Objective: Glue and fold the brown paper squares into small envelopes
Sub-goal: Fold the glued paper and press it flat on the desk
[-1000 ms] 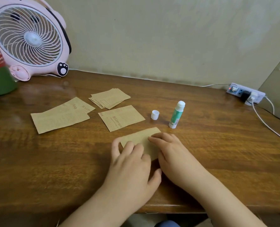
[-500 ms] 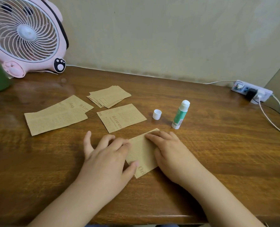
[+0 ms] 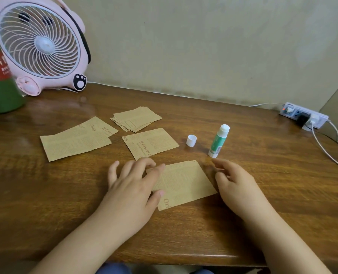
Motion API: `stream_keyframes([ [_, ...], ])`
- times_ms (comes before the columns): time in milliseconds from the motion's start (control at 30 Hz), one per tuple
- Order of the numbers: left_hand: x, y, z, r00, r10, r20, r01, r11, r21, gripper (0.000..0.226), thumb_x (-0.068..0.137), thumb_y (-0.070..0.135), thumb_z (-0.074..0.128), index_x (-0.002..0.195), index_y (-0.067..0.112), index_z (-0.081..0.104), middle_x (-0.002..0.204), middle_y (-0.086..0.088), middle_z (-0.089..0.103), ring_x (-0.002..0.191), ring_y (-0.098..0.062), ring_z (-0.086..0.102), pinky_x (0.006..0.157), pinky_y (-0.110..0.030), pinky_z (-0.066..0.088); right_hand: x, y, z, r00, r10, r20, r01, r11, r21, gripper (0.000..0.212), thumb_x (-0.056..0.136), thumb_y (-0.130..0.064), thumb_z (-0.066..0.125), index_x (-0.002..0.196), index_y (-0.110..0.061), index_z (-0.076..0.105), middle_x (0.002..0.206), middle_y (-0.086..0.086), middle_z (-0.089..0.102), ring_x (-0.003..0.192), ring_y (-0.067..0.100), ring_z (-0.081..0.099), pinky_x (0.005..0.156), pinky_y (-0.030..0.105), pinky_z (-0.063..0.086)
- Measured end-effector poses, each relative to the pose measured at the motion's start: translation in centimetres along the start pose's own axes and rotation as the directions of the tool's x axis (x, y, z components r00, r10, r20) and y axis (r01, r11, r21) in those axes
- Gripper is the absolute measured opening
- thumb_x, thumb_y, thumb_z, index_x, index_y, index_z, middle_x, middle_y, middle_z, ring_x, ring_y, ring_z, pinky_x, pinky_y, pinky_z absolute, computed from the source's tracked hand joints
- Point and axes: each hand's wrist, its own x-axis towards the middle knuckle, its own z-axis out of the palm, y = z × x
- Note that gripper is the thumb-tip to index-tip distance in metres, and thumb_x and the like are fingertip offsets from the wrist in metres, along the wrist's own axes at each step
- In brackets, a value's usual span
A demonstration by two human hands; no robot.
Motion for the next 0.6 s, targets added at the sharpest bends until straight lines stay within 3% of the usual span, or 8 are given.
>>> stream_keyframes([
  [67, 0.3, 0.0, -0.1, 0.998, 0.029, -0.058, -0.032, 0.998, -0.046, 0.048, 0.072, 0.022, 0.077, 0.118, 0.022, 0.064, 0.107, 0.009, 0.056, 0.102, -0.010, 0.042, 0.101, -0.044, 0.032, -0.2, 0.0, -0.3, 0.999, 0.044, 0.031, -0.046, 0.997, 0.055, 0.041, 0.096, -0.018, 0.040, 0.133, -0.033, 0.047, 0.124, -0.013, 0.052, 0.101, 0.001, 0.045, 0.073, 0.014, 0.039],
  [133, 0.5, 0.3, -0.5, 0.993, 0.062, -0.104, -0.071, 0.994, -0.078, 0.035, 0.073, 0.014, 0.077, 0.107, 0.019, 0.070, 0.100, 0.009, 0.061, 0.097, -0.009, 0.044, 0.095, -0.034, 0.038, -0.1, -0.3, -0.4, 0.993, 0.098, 0.073, -0.109, 0.981, 0.162, 0.039, 0.096, -0.019, 0.042, 0.130, -0.035, 0.050, 0.124, -0.016, 0.053, 0.105, 0.002, 0.052, 0.084, 0.021, 0.048],
  [200, 0.3, 0.6, -0.9, 0.990, 0.106, -0.092, -0.114, 0.990, -0.085, 0.021, 0.083, 0.027, 0.063, 0.102, 0.023, 0.071, 0.101, 0.012, 0.064, 0.098, -0.006, 0.051, 0.090, -0.027, 0.038, -0.1, -0.6, -0.4, 0.985, 0.126, 0.116, -0.152, 0.955, 0.255, 0.037, 0.095, -0.018, 0.043, 0.125, -0.036, 0.053, 0.125, -0.014, 0.054, 0.107, 0.006, 0.055, 0.094, 0.033, 0.050],
  [300, -0.6, 0.6, -1.1, 0.991, 0.125, 0.051, -0.119, 0.987, -0.107, 0.039, 0.085, 0.047, 0.040, 0.103, 0.029, 0.070, 0.109, 0.015, 0.065, 0.101, -0.007, 0.060, 0.088, -0.024, 0.041, -0.5, -1.2, 0.0, 0.981, 0.129, 0.142, -0.170, 0.925, 0.341, 0.034, 0.096, -0.014, 0.042, 0.120, -0.035, 0.055, 0.110, -0.019, 0.058, 0.094, 0.004, 0.061, 0.089, 0.038, 0.054],
  [367, -1.4, 0.4, -1.4, 0.982, 0.164, 0.089, -0.153, 0.980, -0.126, 0.043, 0.089, 0.053, 0.036, 0.105, 0.031, 0.069, 0.109, 0.018, 0.064, 0.104, -0.002, 0.055, 0.086, -0.023, 0.045, -1.1, -1.4, 0.2, 0.983, 0.102, 0.151, -0.150, 0.924, 0.352, 0.032, 0.097, -0.014, 0.042, 0.118, -0.035, 0.056, 0.104, -0.021, 0.058, 0.083, -0.002, 0.064, 0.083, 0.034, 0.056],
  [467, -3.0, -0.4, -2.2, 0.965, 0.248, 0.088, -0.242, 0.967, -0.078, 0.053, 0.095, 0.060, 0.024, 0.112, 0.030, 0.065, 0.112, 0.019, 0.060, 0.108, 0.000, 0.045, 0.090, -0.024, 0.041, -2.1, -1.6, 0.1, 0.978, -0.004, 0.209, -0.056, 0.957, 0.283, 0.030, 0.098, -0.017, 0.043, 0.111, -0.040, 0.058, 0.104, -0.019, 0.062, 0.084, -0.011, 0.062, 0.080, 0.024, 0.056],
  [600, -5.5, -1.9, -3.7, 0.930, 0.331, 0.159, -0.338, 0.941, 0.018, 0.060, 0.086, 0.072, 0.036, 0.120, 0.028, 0.059, 0.113, 0.012, 0.055, 0.106, -0.006, 0.046, 0.093, -0.028, 0.042, -2.4, -2.1, -0.3, 0.979, -0.071, 0.189, 0.010, 0.951, 0.308, 0.032, 0.098, -0.014, 0.043, 0.109, -0.039, 0.059, 0.102, -0.019, 0.063, 0.085, -0.012, 0.059, 0.068, 0.011, 0.051],
])
